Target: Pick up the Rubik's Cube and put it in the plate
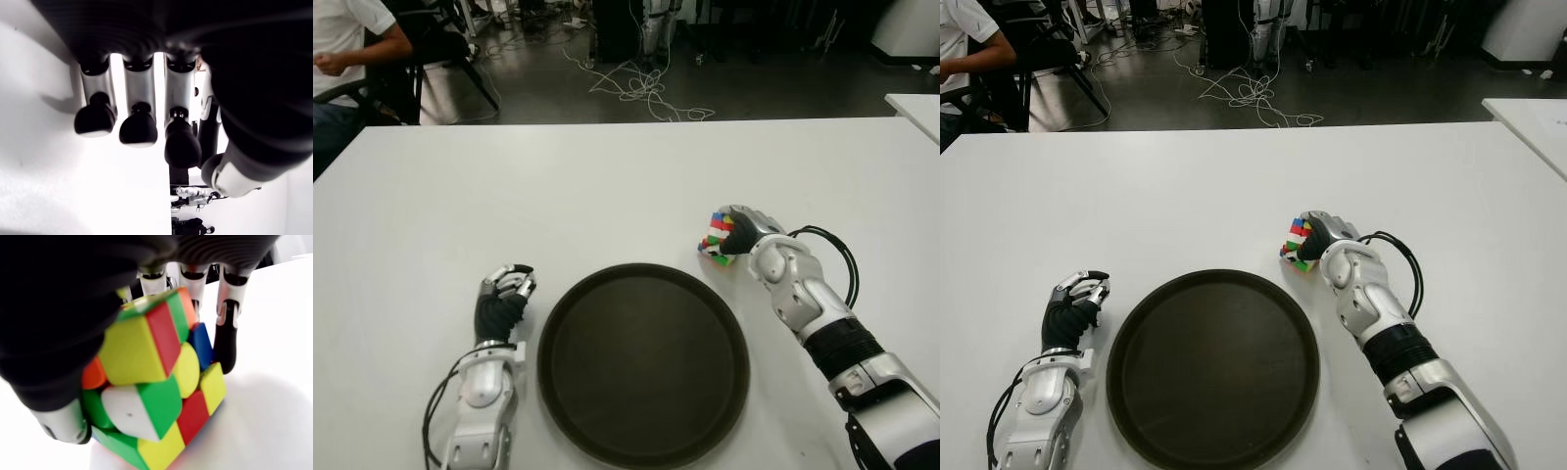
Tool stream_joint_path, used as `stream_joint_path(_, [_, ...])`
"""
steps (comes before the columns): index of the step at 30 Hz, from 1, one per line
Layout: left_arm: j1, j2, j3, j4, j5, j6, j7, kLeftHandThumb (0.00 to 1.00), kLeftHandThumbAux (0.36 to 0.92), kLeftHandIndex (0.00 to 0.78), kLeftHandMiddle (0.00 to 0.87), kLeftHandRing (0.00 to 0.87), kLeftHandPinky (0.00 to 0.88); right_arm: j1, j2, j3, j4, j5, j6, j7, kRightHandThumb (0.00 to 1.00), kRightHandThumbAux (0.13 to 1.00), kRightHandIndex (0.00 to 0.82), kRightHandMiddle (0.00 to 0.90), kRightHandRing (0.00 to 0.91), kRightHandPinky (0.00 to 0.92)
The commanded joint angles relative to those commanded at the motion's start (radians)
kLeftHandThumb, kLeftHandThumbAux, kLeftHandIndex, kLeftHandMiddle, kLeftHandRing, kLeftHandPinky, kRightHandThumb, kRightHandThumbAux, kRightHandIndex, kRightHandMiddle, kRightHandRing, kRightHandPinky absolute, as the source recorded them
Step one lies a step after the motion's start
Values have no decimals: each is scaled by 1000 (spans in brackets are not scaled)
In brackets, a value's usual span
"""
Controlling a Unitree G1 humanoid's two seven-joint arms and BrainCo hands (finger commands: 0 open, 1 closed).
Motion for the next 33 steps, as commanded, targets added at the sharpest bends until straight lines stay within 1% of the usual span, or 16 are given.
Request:
stream_joint_path(12, [-2, 1, 3, 7, -3, -6, -1, 711, 704, 444, 812, 823, 812, 0, 5, -5, 5, 10, -2, -12, 683, 734, 426, 706, 718, 724])
stream_joint_path(18, [-2, 1, 4, 8, -1, -7, 0, 712, 704, 444, 813, 824, 817, -4, 4, -2, 10, 12, 4, -9, 681, 736, 426, 722, 735, 741])
stream_joint_path(27, [-1, -4, 5, 6, -4, -14, 6, 712, 703, 445, 819, 835, 836, -3, 10, -9, 6, 16, 13, -14, 677, 737, 424, 703, 723, 730])
stream_joint_path(30, [-1, -1, 4, 11, -2, -20, 4, 712, 704, 444, 817, 835, 828, -1, 14, -14, 6, 18, 11, -26, 676, 736, 424, 697, 720, 729])
stream_joint_path(33, [-1, 3, 2, 10, 1, -18, 4, 712, 704, 444, 816, 830, 821, 7, 24, -32, 2, 25, -2, -70, 677, 735, 428, 727, 749, 759])
